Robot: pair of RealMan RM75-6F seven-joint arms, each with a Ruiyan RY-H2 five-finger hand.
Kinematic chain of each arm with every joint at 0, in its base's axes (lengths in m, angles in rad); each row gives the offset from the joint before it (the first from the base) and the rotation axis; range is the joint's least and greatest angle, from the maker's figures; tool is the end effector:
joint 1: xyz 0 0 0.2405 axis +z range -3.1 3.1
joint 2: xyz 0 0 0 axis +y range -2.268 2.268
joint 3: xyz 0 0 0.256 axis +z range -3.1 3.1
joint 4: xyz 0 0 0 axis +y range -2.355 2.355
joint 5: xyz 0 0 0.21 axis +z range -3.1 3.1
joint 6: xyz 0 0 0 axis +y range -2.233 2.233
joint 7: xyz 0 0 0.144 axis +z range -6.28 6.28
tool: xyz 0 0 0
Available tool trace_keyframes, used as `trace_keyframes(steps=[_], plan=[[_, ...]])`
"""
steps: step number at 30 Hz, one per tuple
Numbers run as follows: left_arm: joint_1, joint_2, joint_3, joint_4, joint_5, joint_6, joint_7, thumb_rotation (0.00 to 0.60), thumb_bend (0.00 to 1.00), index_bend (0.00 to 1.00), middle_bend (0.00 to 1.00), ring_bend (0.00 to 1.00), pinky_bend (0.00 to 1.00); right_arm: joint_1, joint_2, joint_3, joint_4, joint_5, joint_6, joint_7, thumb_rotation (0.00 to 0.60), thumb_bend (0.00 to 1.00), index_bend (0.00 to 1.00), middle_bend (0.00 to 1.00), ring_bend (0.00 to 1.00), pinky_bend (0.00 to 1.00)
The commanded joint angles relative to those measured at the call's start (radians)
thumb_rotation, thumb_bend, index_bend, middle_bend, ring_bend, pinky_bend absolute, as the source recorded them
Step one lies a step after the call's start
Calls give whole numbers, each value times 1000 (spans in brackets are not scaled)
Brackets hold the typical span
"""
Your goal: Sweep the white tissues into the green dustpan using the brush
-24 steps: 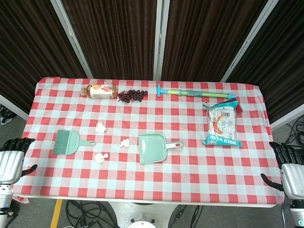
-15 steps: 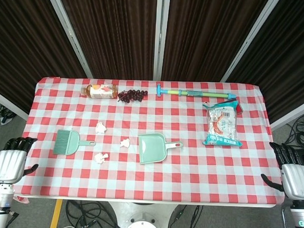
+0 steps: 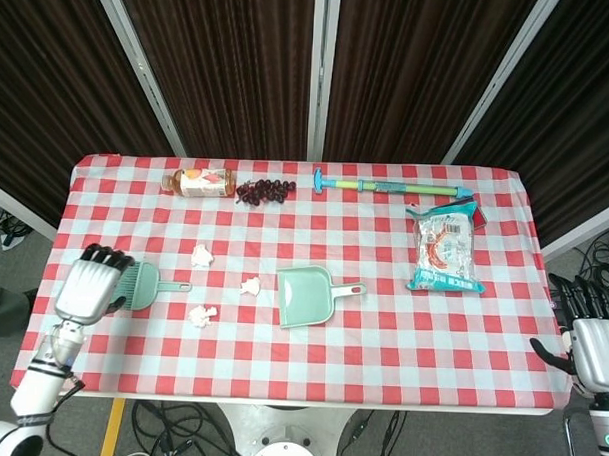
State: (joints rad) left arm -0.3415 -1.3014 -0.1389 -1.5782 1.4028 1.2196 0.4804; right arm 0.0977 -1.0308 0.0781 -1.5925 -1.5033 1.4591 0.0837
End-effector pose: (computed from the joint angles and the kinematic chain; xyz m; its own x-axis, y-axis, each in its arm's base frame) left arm -0.2549 0.2689 0.0840 0.6692 0.0367 0.7422 0.7318 -0.2062 -0.6496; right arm -0.3167 -0.1918 0.1907 0.4150 0.0128 0.9097 -0.9095 -0.0207 0.4152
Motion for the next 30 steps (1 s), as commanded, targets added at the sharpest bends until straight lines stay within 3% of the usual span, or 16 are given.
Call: trace_keyframes(steps=[1, 12, 22, 30], plan=[[-81, -80, -37, 17, -66, -92, 40, 600, 175, 378, 368, 304, 292, 2, 7, 3, -10, 3, -1, -10, 600, 101, 13, 126, 0, 0], [-170, -235, -46, 117, -294, -214, 130, 600, 190, 372, 407, 341, 328, 0, 17, 8, -18, 18, -1, -16, 600, 101, 13, 135, 0, 0], [-220, -346, -34, 235, -414, -200, 247, 600, 203, 409, 457, 385, 346, 2, 12, 7, -9, 20, -6, -8, 600, 101, 13, 140, 0, 0], [-242, -377, -9, 287, -465, -194, 313, 600, 222, 438, 480, 400, 349, -2, 9, 5, 1, 26, -8, 5, 600, 101, 13, 142, 0, 0]])
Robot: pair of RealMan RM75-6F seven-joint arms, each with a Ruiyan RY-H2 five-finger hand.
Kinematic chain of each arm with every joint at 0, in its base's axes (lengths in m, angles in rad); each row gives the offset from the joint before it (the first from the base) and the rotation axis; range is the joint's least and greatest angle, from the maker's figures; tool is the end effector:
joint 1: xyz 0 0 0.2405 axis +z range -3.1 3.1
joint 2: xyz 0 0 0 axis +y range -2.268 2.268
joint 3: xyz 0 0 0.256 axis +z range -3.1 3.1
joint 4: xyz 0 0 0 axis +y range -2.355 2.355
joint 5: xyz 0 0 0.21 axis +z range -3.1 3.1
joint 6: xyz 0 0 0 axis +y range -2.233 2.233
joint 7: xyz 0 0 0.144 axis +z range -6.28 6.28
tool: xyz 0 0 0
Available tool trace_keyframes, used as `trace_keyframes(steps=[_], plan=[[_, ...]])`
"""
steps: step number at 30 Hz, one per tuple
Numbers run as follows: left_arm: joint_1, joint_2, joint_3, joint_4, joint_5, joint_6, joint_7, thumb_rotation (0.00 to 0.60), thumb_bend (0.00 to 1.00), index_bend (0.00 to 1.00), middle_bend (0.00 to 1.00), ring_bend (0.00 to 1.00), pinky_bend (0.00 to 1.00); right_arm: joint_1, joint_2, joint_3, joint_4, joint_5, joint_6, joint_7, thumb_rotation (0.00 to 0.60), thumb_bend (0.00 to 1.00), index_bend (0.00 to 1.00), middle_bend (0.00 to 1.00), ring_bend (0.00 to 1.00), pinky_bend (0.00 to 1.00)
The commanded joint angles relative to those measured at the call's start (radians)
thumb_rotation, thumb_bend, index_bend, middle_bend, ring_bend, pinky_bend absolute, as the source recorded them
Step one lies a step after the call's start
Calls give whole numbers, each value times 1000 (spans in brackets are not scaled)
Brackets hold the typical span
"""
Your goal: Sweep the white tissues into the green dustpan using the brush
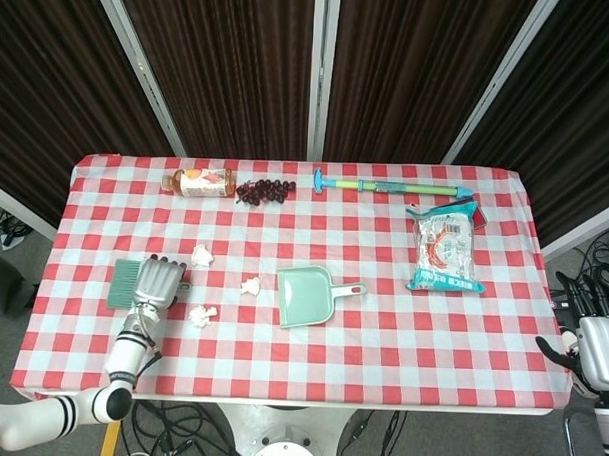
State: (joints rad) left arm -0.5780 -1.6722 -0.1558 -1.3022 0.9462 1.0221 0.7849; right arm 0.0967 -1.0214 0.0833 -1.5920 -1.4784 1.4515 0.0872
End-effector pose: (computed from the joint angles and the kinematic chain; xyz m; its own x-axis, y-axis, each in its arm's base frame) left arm -0.2385 0.3205 -0.0361 0.7139 0.2846 0.6398 0.6946 -0.1713 -0.6987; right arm -0.3205 -0.1926 0.1954 0.4178 0.0129 0.9084 -0.9085 0.0052 0.4178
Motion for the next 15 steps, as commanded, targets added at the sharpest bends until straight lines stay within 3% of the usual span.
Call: trace_keyframes(steps=[1, 15], plan=[[-6, -8, 8, 16, -11, 6, 8, 600, 222, 439, 480, 400, 348, -1, 0, -1, 1, 1, 0, 2, 600, 101, 13, 142, 0, 0], [-32, 16, 14, 27, -60, -41, -15, 600, 263, 430, 468, 400, 349, -9, -2, -3, 0, 4, 6, 1, 600, 101, 13, 152, 0, 0]])
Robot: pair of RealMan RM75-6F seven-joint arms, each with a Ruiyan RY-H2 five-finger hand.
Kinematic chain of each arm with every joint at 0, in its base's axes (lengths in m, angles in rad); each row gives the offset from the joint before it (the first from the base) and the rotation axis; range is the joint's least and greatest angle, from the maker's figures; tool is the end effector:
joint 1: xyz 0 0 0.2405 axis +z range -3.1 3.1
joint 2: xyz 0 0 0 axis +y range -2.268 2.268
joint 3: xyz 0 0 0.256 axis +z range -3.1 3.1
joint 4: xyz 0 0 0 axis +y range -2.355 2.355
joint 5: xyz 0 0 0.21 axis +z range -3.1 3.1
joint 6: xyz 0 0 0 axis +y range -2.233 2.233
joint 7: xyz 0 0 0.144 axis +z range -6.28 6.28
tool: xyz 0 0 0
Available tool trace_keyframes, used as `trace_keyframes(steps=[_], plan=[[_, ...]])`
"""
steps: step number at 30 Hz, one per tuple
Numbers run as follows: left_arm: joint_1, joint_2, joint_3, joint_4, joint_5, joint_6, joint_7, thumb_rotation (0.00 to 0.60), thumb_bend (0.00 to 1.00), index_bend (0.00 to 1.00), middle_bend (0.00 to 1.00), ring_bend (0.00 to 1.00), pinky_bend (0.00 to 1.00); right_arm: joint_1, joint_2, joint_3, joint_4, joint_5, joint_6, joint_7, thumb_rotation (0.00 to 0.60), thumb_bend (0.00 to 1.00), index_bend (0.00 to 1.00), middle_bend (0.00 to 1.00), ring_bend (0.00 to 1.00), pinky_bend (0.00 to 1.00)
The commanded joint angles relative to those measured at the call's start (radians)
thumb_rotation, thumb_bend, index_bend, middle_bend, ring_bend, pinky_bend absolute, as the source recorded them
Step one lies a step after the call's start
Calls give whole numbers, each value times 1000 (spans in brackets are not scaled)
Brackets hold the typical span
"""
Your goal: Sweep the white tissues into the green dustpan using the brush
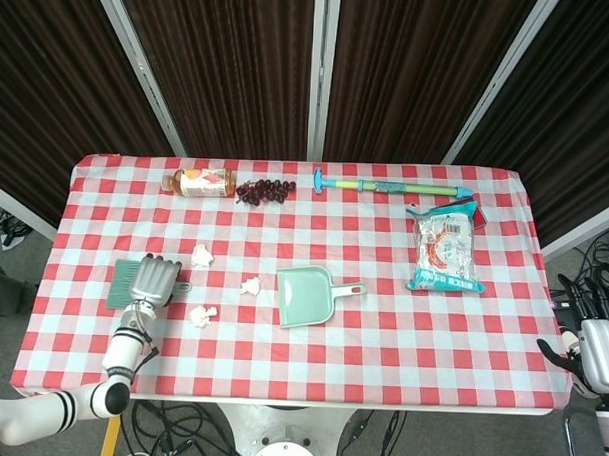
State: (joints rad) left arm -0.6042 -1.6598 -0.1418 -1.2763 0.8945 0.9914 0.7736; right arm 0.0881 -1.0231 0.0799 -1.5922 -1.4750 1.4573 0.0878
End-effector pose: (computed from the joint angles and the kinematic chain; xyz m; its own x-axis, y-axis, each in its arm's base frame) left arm -0.2470 0.3273 -0.0339 0.7135 0.3176 0.6246 0.6896 -0.1605 -0.7061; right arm -0.3224 -0.1891 0.1953 0.4156 0.0118 0.9095 -0.9095 0.0162 0.4154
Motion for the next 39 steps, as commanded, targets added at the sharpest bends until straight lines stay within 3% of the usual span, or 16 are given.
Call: trace_keyframes(steps=[1, 17, 22, 25, 33, 39], plan=[[-9, 6, 1, 2, -14, -17, -7, 600, 270, 430, 467, 400, 348, -1, -1, 0, 1, 1, 0, 0, 600, 101, 13, 152, 0, 0], [-23, 3, 33, 36, -16, -43, -54, 600, 309, 451, 485, 400, 350, 1, -8, 1, 5, 5, -7, -1, 600, 102, 21, 166, 0, 0], [-12, 21, 33, 29, 54, -18, -138, 600, 344, 498, 529, 430, 382, 10, -6, 1, -3, 6, -21, -19, 600, 120, 68, 184, 0, 0], [-3, 55, 30, 0, 103, 4, -193, 600, 357, 501, 532, 430, 382, 27, -5, 1, -13, -3, -42, -50, 600, 137, 148, 214, 0, 0], [32, 168, 36, -93, 259, 59, -394, 600, 385, 517, 549, 430, 382, 141, -19, 8, -79, -37, -184, -188, 600, 227, 218, 231, 11, 0], [58, 249, 55, -155, 385, 81, -590, 600, 396, 527, 550, 431, 382, 287, -118, 35, -84, 9, -374, -398, 600, 229, 220, 223, 12, 0]])
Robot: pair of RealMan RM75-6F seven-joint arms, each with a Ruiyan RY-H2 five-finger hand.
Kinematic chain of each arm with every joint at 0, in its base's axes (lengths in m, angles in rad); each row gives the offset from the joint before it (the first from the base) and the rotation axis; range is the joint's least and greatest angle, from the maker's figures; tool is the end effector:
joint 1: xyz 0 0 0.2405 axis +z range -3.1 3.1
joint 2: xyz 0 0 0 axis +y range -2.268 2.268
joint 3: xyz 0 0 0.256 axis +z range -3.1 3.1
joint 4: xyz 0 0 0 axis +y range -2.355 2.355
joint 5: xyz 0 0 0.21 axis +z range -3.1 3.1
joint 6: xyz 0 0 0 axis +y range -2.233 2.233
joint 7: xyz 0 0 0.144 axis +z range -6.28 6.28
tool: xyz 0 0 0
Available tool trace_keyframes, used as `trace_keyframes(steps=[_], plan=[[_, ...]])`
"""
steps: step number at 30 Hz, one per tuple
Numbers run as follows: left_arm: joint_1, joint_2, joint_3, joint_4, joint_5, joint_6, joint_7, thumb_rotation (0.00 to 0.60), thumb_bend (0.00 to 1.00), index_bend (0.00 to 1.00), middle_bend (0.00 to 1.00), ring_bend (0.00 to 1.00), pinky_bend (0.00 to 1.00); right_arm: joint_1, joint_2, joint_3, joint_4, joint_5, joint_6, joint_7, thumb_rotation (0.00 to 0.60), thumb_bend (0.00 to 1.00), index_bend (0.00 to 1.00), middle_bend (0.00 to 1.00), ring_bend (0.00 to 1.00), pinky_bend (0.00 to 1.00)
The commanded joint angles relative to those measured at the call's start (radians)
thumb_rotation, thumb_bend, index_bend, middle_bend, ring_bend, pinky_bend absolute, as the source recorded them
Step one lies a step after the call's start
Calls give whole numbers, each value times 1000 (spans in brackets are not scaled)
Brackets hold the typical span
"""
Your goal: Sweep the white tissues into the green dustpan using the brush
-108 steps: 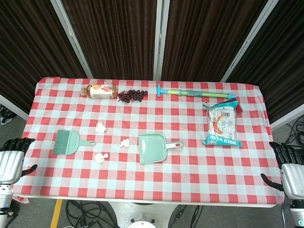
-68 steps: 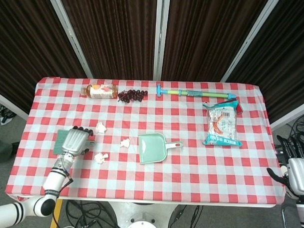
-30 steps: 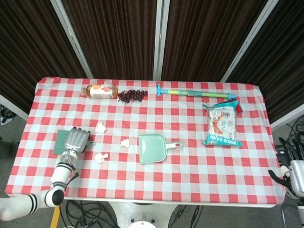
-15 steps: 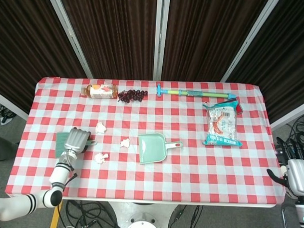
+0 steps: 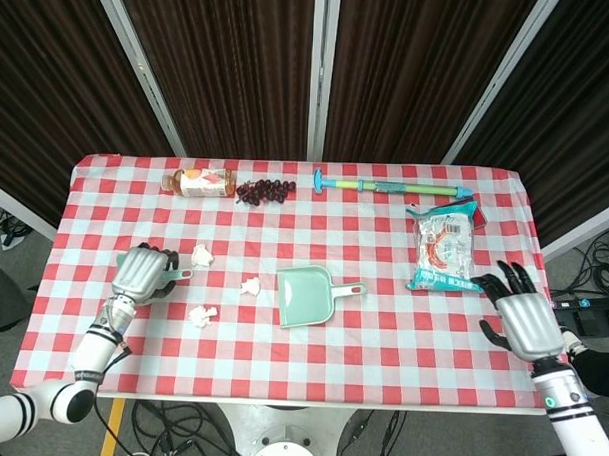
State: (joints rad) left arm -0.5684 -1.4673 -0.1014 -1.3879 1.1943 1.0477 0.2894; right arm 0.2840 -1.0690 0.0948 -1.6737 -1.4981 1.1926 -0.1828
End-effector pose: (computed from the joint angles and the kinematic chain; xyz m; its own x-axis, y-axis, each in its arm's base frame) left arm -0.2409 0.3231 0.0225 0.5254 0.2178 0.8225 0.8465 -0.2314 -0.4795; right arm -0.2716 -0.2436 0.1370 0.5724 -0.1310 0.8094 -0.8122 -0.2259 0.5379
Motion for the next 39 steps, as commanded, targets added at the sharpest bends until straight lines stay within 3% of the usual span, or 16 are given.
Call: trace_keyframes(steps=[1, 10, 19, 26, 39], plan=[[24, 63, 18, -47, 101, 32, -120, 600, 399, 530, 550, 430, 382, 112, -95, 26, 1, 47, -136, -152, 600, 228, 220, 221, 12, 0], [41, 109, 40, -82, 177, 52, -210, 600, 401, 531, 550, 430, 382, 294, -343, 77, 108, 217, -312, -335, 600, 143, 247, 245, 19, 4], [39, 126, 43, -76, 198, 39, -247, 600, 401, 531, 550, 430, 382, 399, -537, 102, 249, 354, -337, -451, 600, 143, 361, 319, 77, 33], [38, 122, 46, -56, 203, 26, -277, 600, 401, 531, 550, 430, 382, 439, -583, 108, 286, 414, -334, -471, 600, 146, 369, 328, 85, 38], [36, 117, 49, -42, 221, 22, -293, 600, 401, 531, 550, 430, 382, 500, -635, 88, 323, 503, -336, -520, 600, 242, 401, 374, 128, 54]])
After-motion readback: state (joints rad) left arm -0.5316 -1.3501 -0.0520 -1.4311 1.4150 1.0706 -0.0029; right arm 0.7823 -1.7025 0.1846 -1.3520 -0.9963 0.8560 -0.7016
